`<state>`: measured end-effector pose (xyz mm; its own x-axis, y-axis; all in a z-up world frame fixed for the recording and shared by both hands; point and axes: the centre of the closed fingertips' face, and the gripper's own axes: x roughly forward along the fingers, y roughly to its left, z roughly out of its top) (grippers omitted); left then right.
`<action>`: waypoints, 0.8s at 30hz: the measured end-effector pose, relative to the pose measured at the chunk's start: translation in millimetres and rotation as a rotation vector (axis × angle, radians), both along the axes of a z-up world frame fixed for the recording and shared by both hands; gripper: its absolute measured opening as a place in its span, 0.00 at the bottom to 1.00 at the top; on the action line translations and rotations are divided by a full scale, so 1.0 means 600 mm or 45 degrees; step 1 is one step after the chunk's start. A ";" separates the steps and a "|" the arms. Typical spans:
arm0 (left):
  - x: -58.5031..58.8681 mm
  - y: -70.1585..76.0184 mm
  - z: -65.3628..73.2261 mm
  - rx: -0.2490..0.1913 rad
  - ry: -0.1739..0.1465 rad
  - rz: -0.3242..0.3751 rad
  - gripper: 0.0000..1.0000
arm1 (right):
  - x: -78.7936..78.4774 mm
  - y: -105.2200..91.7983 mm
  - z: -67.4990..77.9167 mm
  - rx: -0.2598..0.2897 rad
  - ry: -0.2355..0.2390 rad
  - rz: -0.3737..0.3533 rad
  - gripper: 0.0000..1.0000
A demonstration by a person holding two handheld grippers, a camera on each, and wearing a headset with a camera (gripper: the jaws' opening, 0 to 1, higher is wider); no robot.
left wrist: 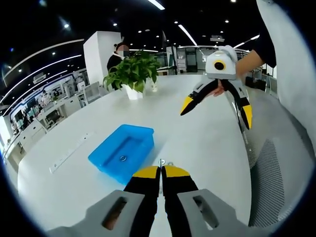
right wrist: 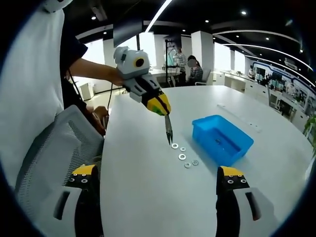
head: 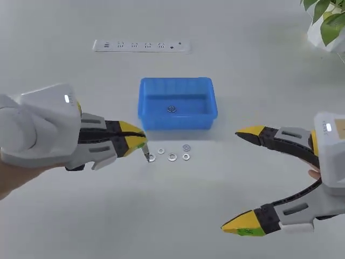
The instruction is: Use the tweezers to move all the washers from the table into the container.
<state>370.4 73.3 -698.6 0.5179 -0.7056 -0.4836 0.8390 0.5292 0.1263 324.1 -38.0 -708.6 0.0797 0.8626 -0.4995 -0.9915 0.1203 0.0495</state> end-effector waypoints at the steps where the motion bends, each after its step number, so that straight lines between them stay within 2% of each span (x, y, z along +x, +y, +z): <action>1: -0.001 -0.001 -0.002 0.005 0.003 -0.006 0.05 | -0.002 0.000 0.000 0.000 0.005 0.006 1.00; 4: -0.003 -0.006 -0.003 0.008 -0.001 -0.019 0.05 | -0.006 -0.002 -0.005 -0.016 0.011 0.024 1.00; 13: 0.000 -0.009 -0.008 0.019 -0.001 -0.028 0.05 | -0.011 0.001 -0.009 0.006 0.050 0.016 1.00; 18: 0.005 -0.013 -0.005 0.000 -0.007 -0.030 0.05 | -0.019 0.007 -0.009 0.010 0.073 0.036 1.00; 21: 0.009 -0.014 -0.008 0.000 -0.001 -0.030 0.05 | -0.023 0.009 -0.010 0.007 0.083 0.050 1.00; 23: 0.009 -0.013 -0.013 0.018 0.001 -0.039 0.05 | -0.024 0.009 -0.013 -0.001 0.082 0.052 1.00; 24: 0.009 -0.014 -0.013 0.011 0.015 -0.035 0.05 | -0.025 0.009 -0.013 -0.002 0.089 0.053 1.00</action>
<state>375.9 65.2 -706.3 0.4927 -0.7150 -0.4960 0.8546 0.5050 0.1209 309.2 -32.6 -716.4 0.0087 0.8639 -0.5036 -0.9898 0.0792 0.1188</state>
